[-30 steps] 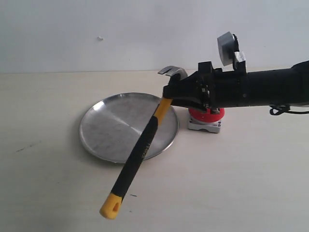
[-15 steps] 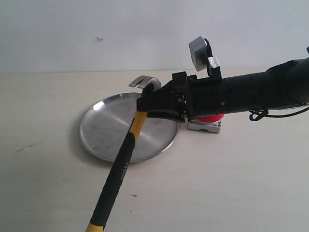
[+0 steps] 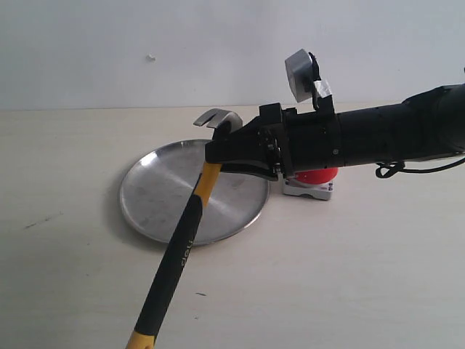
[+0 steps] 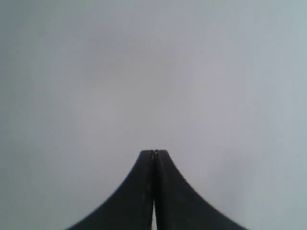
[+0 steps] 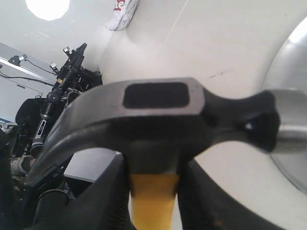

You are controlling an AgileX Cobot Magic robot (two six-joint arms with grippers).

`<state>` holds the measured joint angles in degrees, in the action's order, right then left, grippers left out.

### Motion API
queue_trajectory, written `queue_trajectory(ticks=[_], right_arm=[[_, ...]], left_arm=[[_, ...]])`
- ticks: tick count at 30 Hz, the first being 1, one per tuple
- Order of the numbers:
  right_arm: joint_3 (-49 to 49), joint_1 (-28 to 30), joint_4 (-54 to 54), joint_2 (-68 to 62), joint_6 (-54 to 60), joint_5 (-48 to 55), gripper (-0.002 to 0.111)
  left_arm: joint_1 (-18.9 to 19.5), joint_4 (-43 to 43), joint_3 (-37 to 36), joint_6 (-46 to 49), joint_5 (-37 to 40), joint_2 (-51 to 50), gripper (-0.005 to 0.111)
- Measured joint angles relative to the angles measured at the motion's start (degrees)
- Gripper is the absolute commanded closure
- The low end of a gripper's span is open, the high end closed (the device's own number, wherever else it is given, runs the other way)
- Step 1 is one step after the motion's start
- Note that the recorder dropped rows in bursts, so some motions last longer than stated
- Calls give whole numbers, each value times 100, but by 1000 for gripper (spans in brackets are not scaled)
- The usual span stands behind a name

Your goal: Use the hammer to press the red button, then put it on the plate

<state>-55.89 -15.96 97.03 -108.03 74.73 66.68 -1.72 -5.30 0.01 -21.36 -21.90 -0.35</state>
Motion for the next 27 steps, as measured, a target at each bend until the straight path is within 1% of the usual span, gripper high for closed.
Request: queue_trajectory(ticks=[3,6,8,11,13,15,16,19,21,23,25,27], right_arm=[[0,0,0,0,11,0,108],[0,0,0,0,24,0,108],[0,0,0,0,61,0,108],[0,0,0,0,107,0,108],[0,0,0,0,120,0,108],[0,0,0,0,120,0,108],[0,0,0,0,120,-8,108],[0,0,0,0,129,-38,108],[0,0,0,0,133,-84,108],[0,0,0,0,133,-135,108],[0,0,0,0,133,-158,108],[0,0,0,0,133,-171,108]], left_arm=[[0,0,0,-389,-119,0,107],[0,0,10,-458,-263,-59,107],[0,0,186,-468,-166,-322,107],[0,-43,889,-457,90,-1240,107],[0,-269,1487,-457,347,-2032,107],[-13,-769,2244,-499,939,-2835,107],[-41,-1013,2634,-514,1372,-3139,107],[-273,-1674,3610,-377,2885,-4091,107],[-506,-1707,4188,63,3969,-4696,107],[-743,-1375,4649,731,4843,-5267,107],[-920,-709,5057,1572,5720,-5747,107],[-1072,317,5402,2794,6447,-6240,107]])
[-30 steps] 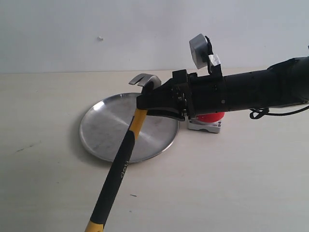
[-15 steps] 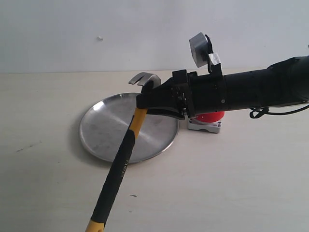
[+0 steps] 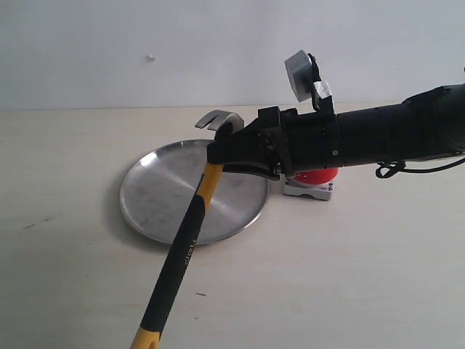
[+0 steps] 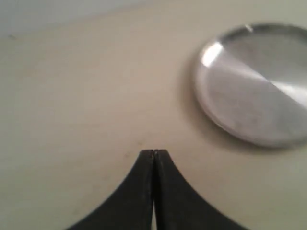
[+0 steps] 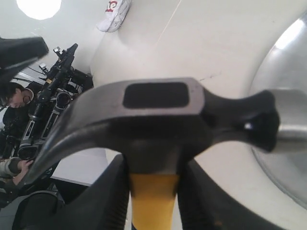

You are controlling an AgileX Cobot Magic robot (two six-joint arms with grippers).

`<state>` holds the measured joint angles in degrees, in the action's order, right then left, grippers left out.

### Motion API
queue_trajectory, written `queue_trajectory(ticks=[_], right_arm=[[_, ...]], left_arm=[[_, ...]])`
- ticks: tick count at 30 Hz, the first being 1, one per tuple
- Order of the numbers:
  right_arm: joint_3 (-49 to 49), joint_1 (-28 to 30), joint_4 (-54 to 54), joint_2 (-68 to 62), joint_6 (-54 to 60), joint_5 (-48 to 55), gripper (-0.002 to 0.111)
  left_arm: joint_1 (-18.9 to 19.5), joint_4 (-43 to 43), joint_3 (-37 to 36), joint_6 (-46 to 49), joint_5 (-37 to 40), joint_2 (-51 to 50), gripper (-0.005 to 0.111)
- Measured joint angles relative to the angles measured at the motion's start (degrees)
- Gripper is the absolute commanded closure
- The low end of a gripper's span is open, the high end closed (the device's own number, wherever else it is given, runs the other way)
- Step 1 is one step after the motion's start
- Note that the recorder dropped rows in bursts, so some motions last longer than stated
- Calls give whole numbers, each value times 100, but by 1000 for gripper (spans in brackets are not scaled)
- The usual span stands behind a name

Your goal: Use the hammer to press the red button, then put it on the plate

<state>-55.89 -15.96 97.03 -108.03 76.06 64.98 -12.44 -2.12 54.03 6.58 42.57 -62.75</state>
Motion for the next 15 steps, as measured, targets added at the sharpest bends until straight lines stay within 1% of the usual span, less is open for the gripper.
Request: queue_trajectory(ticks=[2,4,5,7,9,12,15], right_arm=[[0,0,0,0,0,0,108],[0,0,0,0,0,-11,108],[0,0,0,0,-12,-35,108],[0,0,0,0,-84,-100,108],[0,0,0,0,-122,-156,108],[0,0,0,0,-187,-239,108],[0,0,0,0,-258,-410,108]], left_arm=[[-103,1030,185,1026,495,-383,107],[-200,2086,233,2012,880,-736,104],[-254,2535,233,2340,1006,-860,100],[-380,3156,247,2988,1201,-1149,87],[-519,3415,247,3323,1261,-1327,71],[-683,3593,255,3519,1293,-1521,52],[-863,3643,255,3676,1402,-1643,44]])
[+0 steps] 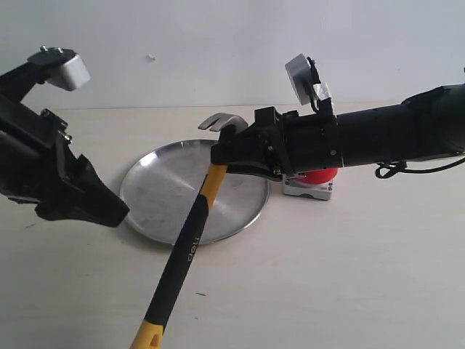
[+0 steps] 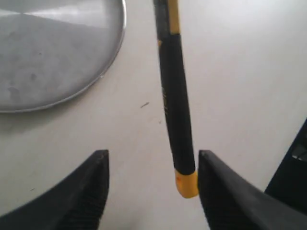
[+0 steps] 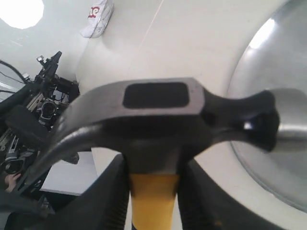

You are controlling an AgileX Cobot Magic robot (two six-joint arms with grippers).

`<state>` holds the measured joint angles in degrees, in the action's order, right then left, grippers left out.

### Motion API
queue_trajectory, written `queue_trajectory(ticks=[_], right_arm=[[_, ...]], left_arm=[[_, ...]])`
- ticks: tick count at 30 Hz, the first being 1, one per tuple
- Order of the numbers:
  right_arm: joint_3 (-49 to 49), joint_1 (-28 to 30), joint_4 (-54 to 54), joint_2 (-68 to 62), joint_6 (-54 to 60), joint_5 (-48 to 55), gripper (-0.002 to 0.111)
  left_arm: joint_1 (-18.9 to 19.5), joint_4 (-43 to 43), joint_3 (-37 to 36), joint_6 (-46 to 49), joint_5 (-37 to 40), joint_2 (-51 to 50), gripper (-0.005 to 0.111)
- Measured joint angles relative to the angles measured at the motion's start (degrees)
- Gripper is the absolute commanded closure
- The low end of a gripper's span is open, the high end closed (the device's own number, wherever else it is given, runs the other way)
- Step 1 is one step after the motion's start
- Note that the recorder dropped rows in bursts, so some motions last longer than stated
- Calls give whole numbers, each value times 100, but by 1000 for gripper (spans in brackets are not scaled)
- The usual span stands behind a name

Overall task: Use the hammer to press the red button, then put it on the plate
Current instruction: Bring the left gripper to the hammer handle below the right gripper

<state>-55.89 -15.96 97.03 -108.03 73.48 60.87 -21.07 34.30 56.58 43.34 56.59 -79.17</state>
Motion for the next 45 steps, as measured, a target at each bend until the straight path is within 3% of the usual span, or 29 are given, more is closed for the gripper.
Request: queue_trajectory(ticks=[10,21,29,39,45], right_arm=[[-133,0,12,0,-381,-305,108],[-240,0,24,0,-490,-279,108],[-240,0,24,0,-490,-484,108],[-240,0,24,0,-504,-552,108],[-240,0,24,0,-504,-552,108]], left_arm=[[-647,84,-56,412,-538,-401,43],[-682,274,-79,443,-1374,-1014,43],[-682,379,-79,543,-1574,-1491,43],[-691,1811,-79,1816,-1646,-1924,43],[-691,2013,-104,1924,-1655,-2188,43]])
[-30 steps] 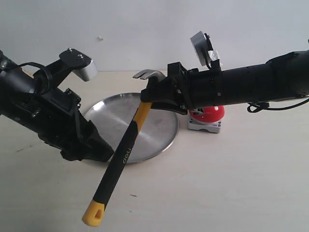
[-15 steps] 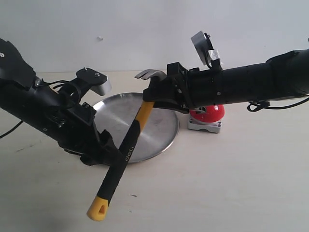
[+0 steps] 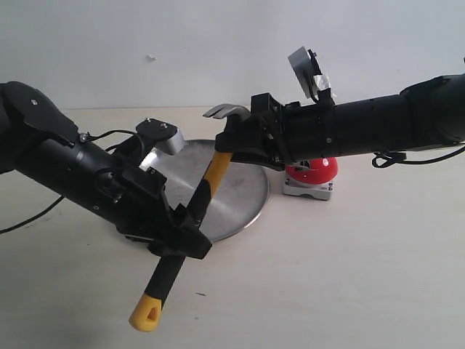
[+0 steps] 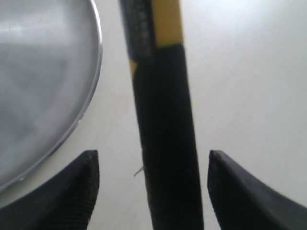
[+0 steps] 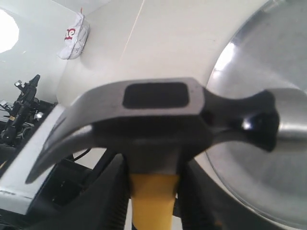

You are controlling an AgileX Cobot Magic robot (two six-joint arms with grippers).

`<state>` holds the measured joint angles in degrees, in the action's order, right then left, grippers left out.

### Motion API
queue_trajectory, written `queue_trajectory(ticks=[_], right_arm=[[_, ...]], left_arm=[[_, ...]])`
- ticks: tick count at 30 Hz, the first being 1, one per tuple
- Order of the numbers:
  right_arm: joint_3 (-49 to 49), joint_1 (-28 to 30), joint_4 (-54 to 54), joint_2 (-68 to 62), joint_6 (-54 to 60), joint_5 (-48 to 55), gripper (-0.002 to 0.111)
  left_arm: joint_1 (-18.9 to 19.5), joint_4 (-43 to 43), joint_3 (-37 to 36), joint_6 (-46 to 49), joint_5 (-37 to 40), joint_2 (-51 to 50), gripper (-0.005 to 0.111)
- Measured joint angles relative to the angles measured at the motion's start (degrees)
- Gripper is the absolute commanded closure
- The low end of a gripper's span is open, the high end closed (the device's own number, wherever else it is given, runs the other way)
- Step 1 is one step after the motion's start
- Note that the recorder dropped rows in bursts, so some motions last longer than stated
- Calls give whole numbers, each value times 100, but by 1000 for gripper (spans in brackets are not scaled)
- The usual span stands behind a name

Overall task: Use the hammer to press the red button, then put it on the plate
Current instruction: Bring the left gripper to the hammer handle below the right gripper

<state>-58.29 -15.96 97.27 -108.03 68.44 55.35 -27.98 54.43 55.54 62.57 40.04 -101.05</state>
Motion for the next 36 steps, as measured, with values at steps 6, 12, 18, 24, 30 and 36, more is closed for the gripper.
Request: queue_trajectory(ticks=[6,12,18,24,30,36], right_arm=[[0,0,0,0,0,-11,108],[0,0,0,0,0,-11,108],[0,0,0,0,0,-19,108],[0,0,10,0,0,-19,108],[0,0,10,0,0,-70,108],[-15,0,21,0,-94,-344,108]], left_arm=[[0,332,0,13,-3,-267,43],[0,396,-21,13,-47,-296,43],[0,418,-21,0,-389,-296,43],[0,443,-21,-38,-444,-296,43],[0,443,-21,-104,-486,-296,44],[0,443,-21,-247,-768,-296,44]])
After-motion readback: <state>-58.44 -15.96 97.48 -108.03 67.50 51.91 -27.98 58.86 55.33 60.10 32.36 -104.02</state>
